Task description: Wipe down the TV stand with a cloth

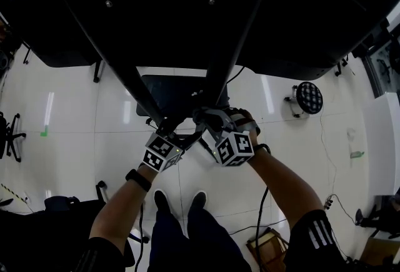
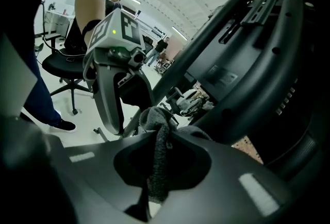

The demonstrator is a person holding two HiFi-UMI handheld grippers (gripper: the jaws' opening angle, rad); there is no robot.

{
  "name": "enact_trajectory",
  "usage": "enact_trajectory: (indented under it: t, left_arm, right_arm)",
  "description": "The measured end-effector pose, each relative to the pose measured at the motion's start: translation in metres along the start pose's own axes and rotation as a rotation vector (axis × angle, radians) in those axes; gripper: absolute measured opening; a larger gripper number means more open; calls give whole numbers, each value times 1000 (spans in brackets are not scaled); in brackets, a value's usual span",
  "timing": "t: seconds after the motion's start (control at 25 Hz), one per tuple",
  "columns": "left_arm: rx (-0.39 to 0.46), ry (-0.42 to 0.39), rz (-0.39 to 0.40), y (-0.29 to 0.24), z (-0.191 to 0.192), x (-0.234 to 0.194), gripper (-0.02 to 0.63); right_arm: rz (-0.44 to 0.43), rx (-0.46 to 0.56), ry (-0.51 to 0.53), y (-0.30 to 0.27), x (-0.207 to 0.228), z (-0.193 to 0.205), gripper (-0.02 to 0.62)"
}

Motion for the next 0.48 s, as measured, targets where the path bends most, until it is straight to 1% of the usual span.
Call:
enact_trajectory:
  t: [0.12, 0.28, 0.4, 0.48]
  left_arm:
    - [-17, 12, 1, -10, 21, -5, 327]
    - [-60, 28, -9, -20, 55, -13, 327]
    - [-94, 51, 6, -24, 77, -14, 327]
    - [-104, 61, 9, -26, 93, -17, 327]
  right_arm:
    - [-22, -14, -31, -17, -18, 16, 21]
    - [-44, -43, -61, -40, -42, 38, 21]
    - [-68, -65, -100, -57, -64, 52, 21]
    - [-79, -76, -103, -67, -78, 60, 21]
Point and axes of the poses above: the fingertips, and each gripper's own axes: y backward along the fingers, x to its right, z out of its underside, the point moved 5 cm from there along y, backward along the fingers, and after that the axes turned 2 degrees about y, right-handed, at the moved point
